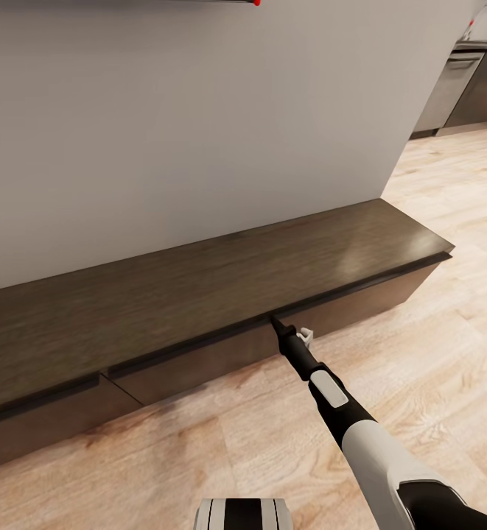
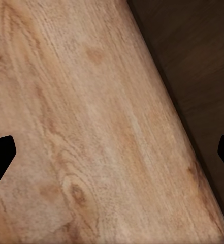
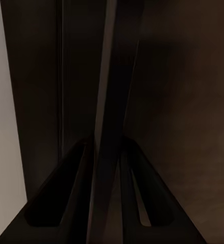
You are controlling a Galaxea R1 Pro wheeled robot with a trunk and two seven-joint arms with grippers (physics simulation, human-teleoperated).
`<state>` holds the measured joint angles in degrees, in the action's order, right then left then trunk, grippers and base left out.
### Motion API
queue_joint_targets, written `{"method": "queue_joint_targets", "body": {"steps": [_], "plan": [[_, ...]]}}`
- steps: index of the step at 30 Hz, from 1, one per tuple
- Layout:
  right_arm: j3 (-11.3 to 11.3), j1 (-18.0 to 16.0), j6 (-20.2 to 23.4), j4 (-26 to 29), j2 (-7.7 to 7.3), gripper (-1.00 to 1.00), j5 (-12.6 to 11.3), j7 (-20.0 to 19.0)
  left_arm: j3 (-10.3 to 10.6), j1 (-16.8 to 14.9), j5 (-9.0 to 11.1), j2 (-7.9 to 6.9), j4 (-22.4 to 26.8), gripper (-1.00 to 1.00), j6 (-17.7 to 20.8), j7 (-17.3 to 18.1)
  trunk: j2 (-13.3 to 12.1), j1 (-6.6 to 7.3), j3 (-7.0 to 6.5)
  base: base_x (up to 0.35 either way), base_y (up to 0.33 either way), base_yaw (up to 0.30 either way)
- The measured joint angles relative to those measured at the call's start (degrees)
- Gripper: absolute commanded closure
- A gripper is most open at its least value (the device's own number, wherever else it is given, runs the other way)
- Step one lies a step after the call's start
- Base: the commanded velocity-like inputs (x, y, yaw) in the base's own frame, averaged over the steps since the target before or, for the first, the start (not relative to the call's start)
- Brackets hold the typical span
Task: Place each of the two pumpkins and all three candles from the living room inside a cabinet in the living room (use any cabinet), then make sure every cabinet is closed, and position the cauldron so it is next to a table in the living room.
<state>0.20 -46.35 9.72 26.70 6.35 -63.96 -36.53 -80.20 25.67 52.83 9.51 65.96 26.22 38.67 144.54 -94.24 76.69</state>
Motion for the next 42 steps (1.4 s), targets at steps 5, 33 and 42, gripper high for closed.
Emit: {"method": "queue_joint_targets", "body": {"steps": [5, 33, 42], "plan": [[0.08, 0.01, 0.00, 0.01, 0.03, 1.00, 0.06, -0.01, 0.00, 0.00, 0.00, 0.09, 0.01, -1.00, -0.07, -0.06, 0.00, 0.00, 0.00, 0.000, 0.000, 0.000], [-0.42, -0.03, 0.00, -0.02, 0.08, 1.00, -0.08, 0.17, 0.00, 0.00, 0.00, 0.11, 0.00, -1.00, -0.08, -0.06, 0.00, 0.00, 0.00, -0.024, 0.000, 0.000], [-1.27, -0.02, 0.00, -0.04, 0.76, 1.00, 0.00, 0.56, 0.00, 0.00, 0.00, 0.06, 0.00, -1.00, -0.05, -0.06, -0.01, -0.01, 0.00, -0.111, -0.055, 0.000]]}}
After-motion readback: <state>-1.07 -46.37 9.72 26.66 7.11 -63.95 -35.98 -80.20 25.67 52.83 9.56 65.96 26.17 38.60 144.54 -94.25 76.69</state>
